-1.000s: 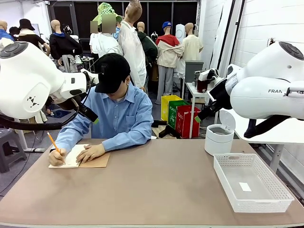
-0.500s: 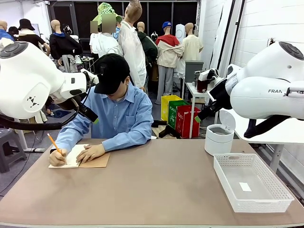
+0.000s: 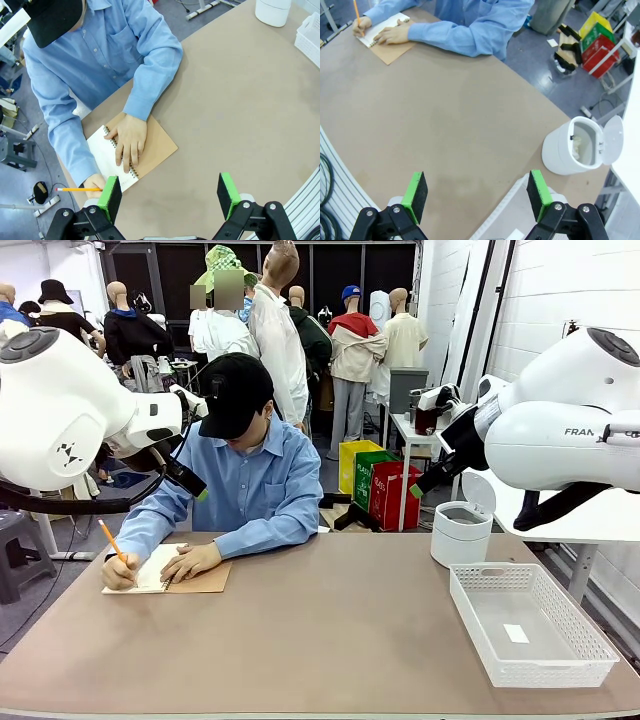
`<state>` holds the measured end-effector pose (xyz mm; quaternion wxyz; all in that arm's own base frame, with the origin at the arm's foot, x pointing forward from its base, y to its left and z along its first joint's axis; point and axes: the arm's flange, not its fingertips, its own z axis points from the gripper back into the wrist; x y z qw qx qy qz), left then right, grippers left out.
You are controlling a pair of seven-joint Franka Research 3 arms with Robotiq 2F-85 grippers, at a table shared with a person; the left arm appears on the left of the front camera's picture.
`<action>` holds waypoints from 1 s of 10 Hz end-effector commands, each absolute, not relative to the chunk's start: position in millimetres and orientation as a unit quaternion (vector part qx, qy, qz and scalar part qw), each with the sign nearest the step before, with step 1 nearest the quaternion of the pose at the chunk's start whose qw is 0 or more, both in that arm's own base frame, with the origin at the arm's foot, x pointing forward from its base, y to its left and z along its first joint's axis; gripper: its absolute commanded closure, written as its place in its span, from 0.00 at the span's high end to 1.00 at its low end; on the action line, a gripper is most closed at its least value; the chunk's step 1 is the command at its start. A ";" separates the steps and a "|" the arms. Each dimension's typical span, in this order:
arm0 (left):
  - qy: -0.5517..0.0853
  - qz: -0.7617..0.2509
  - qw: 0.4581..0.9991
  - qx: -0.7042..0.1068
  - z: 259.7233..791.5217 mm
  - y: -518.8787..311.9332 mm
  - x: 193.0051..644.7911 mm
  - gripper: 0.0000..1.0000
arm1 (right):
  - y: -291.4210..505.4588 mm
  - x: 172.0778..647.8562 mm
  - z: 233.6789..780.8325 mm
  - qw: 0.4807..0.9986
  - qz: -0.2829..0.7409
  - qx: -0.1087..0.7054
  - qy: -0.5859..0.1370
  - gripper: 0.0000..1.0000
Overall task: Sort the paper based on its condition.
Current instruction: If a person hands you a paper, place it in the Organizing basket , and if it's crumpled, put it in the Trash can.
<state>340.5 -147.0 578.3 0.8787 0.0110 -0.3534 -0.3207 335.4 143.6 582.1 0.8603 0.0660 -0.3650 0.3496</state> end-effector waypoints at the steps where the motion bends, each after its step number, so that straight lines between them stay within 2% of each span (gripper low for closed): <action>1: -0.353 -0.322 0.878 0.012 578.3 -147.2 340.8 1.00 | 143.7 335.5 583.1 0.860 0.350 0.066 -0.365 1.00; 10: -0.353 -0.322 0.878 0.012 578.3 -147.2 340.8 1.00 | 143.7 335.5 583.1 0.860 0.350 0.066 -0.365 1.00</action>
